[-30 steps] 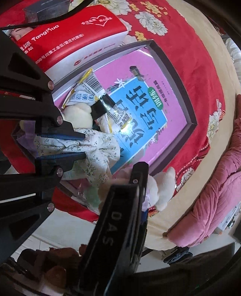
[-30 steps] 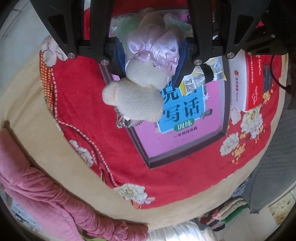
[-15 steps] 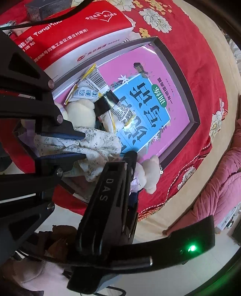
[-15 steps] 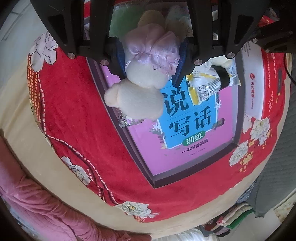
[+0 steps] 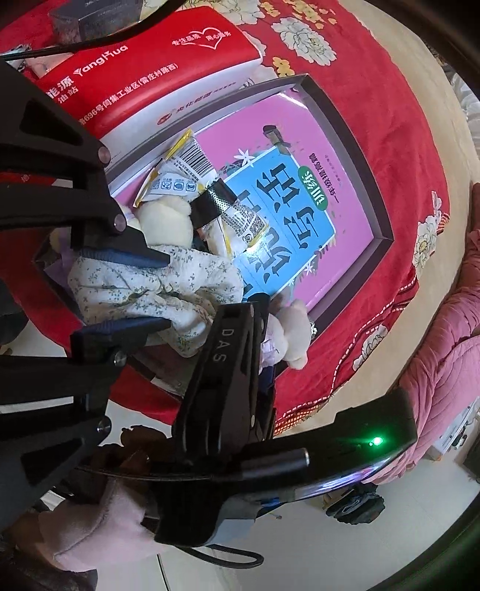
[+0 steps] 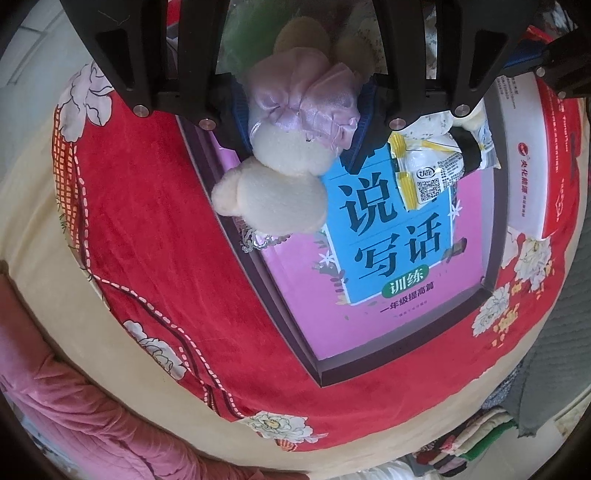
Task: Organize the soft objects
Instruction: 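Lower the teddy bear into the tray and open the right tool while the left tool releases the scrunchie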
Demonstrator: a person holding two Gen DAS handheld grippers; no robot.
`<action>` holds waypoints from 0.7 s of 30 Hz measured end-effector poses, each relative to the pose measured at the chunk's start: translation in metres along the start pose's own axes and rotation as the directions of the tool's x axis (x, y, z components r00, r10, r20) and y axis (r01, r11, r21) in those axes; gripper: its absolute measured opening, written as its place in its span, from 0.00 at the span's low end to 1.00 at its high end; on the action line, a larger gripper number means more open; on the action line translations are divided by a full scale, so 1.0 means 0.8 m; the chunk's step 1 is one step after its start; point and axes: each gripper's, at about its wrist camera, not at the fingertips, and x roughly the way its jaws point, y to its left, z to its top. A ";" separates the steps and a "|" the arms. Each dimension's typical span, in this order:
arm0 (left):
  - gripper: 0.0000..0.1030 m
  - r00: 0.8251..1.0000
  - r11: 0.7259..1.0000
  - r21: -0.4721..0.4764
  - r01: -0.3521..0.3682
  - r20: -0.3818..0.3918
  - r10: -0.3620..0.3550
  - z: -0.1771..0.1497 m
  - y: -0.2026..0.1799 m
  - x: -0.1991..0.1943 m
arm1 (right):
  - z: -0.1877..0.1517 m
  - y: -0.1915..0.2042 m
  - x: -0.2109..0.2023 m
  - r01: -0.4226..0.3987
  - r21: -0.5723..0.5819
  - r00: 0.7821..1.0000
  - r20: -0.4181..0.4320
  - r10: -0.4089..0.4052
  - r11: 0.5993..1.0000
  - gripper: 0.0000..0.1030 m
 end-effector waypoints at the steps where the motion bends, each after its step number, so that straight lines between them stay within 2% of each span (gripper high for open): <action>1: 0.29 1.000 1.000 0.002 -0.002 0.001 0.002 -0.001 0.000 -0.001 | 0.001 0.001 -0.001 -0.006 -0.001 1.000 -0.002 0.006 1.000 0.49; 4: 0.30 1.000 1.000 0.002 -0.005 0.000 0.005 -0.002 0.000 -0.004 | 0.001 0.004 -0.006 -0.005 -0.010 1.000 0.003 0.005 1.000 0.58; 12: 0.31 1.000 1.000 -0.002 -0.012 0.005 0.012 -0.004 -0.001 -0.008 | 0.005 0.005 -0.039 -0.015 -0.009 0.998 0.064 0.015 1.000 0.59; 15: 0.31 1.000 1.000 0.004 -0.019 0.005 0.019 -0.006 -0.001 -0.009 | 0.004 0.003 -0.054 -0.020 0.001 0.997 0.076 0.020 1.000 0.67; 18: 0.31 1.000 1.000 0.001 -0.026 0.006 0.026 -0.006 0.001 -0.010 | 0.002 0.002 -0.071 -0.019 0.002 0.995 0.096 0.018 1.000 0.68; 21: 0.39 1.000 1.000 0.003 -0.024 0.013 0.024 -0.007 0.004 -0.011 | -0.003 0.000 -0.088 -0.005 0.005 0.993 0.117 0.005 1.000 0.68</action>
